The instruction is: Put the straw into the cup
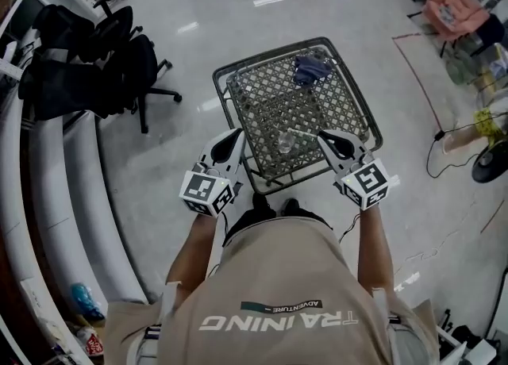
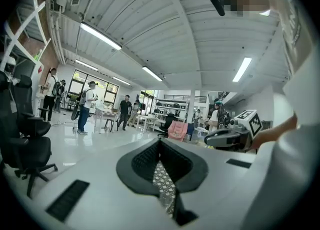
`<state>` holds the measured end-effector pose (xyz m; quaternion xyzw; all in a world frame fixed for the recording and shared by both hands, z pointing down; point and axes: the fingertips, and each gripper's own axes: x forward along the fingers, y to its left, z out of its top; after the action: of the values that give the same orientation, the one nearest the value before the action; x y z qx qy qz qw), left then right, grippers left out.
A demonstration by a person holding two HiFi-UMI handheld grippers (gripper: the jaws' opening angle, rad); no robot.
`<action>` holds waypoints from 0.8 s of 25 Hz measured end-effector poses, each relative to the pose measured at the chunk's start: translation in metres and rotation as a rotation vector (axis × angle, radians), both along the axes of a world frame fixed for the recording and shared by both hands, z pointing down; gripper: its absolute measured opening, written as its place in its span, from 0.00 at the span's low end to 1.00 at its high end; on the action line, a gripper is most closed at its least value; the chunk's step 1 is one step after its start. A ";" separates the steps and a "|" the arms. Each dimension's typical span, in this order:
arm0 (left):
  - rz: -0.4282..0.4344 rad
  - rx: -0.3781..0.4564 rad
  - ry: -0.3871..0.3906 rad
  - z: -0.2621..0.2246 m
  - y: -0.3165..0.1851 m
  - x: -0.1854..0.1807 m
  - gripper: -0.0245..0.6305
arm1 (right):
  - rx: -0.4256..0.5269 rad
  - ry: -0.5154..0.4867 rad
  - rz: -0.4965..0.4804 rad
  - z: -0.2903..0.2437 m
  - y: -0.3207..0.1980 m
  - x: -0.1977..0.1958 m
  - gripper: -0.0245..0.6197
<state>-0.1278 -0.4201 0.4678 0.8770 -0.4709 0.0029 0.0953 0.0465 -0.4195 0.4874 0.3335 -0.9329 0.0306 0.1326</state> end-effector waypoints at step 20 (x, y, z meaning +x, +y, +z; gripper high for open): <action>-0.015 -0.029 0.040 0.015 -0.002 -0.003 0.06 | -0.222 0.319 -0.155 0.133 -0.025 -0.037 0.09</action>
<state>-0.1303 -0.4220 0.4824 0.8718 -0.4756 -0.0087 0.1172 0.0091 -0.4449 0.6201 0.2449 -0.9138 0.0698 0.3166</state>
